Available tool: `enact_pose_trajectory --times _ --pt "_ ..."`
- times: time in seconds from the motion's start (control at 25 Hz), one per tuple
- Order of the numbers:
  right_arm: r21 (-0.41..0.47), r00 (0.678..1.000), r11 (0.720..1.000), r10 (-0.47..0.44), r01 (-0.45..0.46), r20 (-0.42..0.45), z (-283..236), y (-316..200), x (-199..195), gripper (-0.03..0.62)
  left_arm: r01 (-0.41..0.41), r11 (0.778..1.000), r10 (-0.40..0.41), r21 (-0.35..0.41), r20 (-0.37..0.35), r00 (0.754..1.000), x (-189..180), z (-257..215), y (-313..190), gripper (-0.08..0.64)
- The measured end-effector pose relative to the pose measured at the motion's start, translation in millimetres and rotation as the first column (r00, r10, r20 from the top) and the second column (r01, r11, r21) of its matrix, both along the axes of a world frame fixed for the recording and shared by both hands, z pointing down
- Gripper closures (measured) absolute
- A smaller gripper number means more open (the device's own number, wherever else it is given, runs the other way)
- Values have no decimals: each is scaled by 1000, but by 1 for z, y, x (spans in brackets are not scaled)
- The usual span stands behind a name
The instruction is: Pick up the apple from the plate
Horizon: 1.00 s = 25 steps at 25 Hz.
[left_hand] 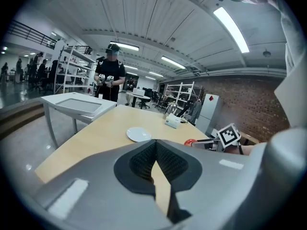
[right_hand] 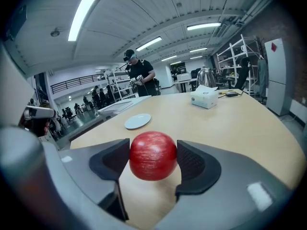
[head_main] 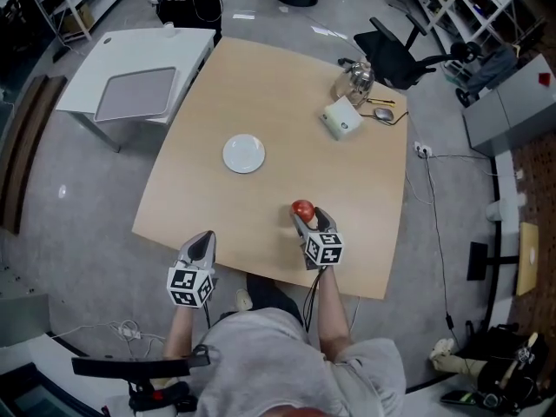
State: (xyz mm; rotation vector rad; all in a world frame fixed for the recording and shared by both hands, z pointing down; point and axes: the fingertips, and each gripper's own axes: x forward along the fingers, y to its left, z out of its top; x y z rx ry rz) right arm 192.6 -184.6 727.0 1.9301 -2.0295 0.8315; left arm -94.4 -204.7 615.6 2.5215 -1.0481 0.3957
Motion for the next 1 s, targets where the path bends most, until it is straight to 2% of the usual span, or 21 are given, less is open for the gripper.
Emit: enact_pose_trajectory --times 0.56,1.0 --pt "-57 993 992 111 -109 38 28 62 25 278 -81 997 81 -4 9 997 29 6 12 540" --pt "-66 976 979 198 -193 87 36 86 46 278 -138 990 138 -10 19 990 48 6 23 540"
